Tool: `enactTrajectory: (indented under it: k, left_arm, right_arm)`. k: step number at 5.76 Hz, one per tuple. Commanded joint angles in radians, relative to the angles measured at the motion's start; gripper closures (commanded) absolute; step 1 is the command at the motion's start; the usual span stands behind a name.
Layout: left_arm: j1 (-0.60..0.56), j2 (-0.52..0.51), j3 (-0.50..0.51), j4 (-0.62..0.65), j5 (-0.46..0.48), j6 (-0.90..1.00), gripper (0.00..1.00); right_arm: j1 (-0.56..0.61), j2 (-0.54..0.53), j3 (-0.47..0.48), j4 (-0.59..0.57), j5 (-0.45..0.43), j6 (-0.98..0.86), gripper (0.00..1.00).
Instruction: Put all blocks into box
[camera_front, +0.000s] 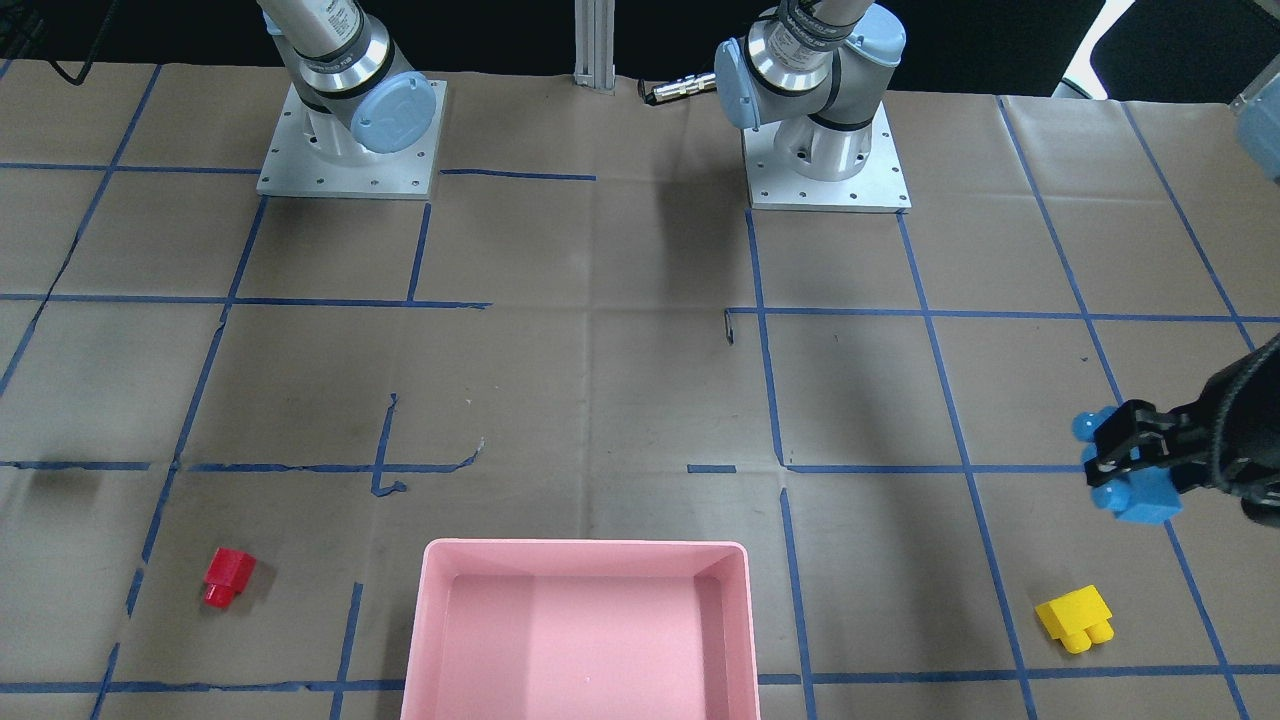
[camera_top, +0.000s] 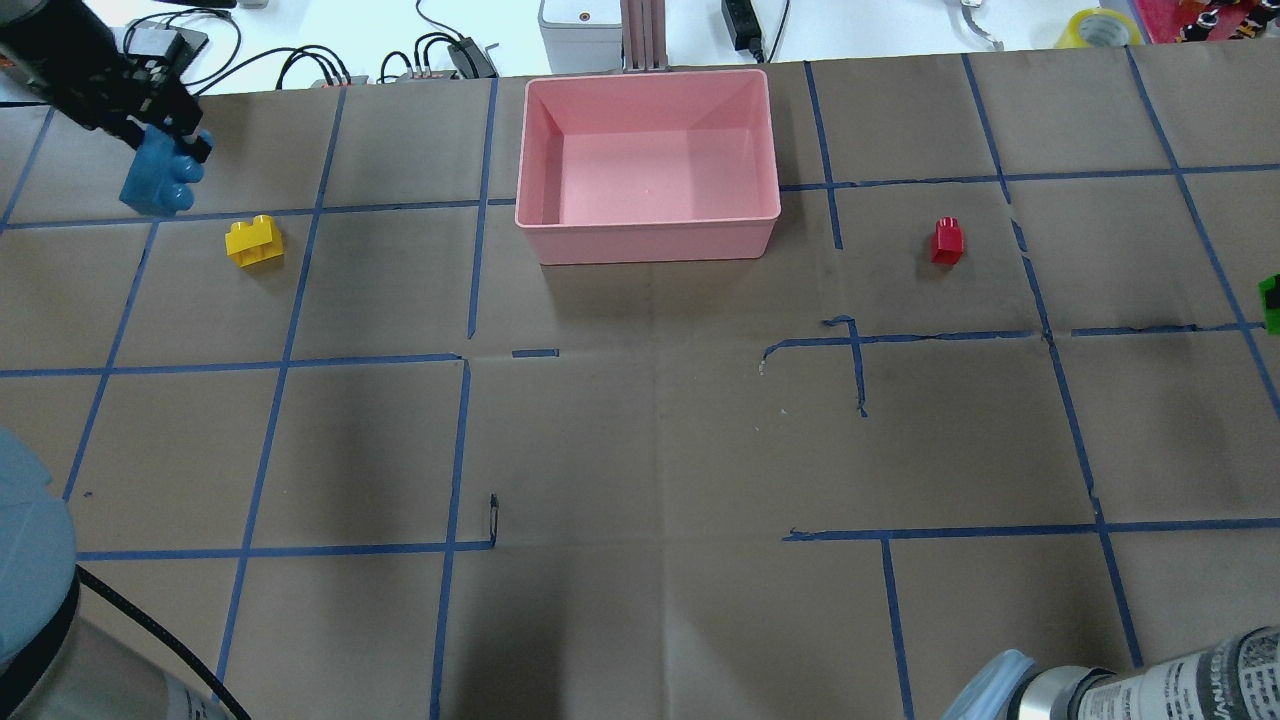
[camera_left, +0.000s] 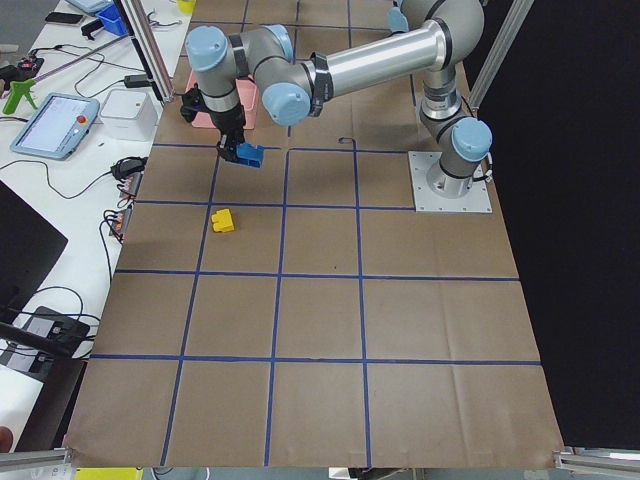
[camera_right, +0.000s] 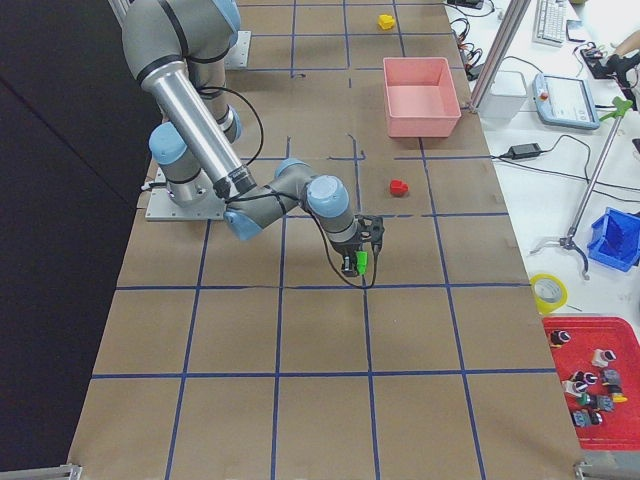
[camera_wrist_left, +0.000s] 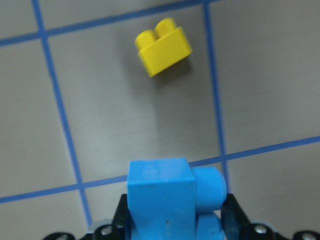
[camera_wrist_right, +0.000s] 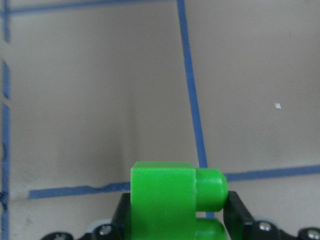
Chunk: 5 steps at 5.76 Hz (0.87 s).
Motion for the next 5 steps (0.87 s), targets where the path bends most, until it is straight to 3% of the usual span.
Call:
enactTrajectory:
  k: [1,3,5]
  left_arm:
    - [-0.211,-0.114,0.161,-0.012,-0.037,-0.298,1.00]
    - [-0.340,-0.284,0.354,-0.009,-0.086,-0.479,1.00]
    - [-0.395,-0.400,0.407,0.055,-0.095,-0.531,1.00]
  right_arm:
    - [0.160,-0.029,-0.083,0.011,0.143,-0.089,0.94]
    - [0.396,-0.012,-0.140,0.010,0.156,-0.087,0.95]
    - [0.559,0.081,-0.185,-0.006,0.366,-0.074,0.96]
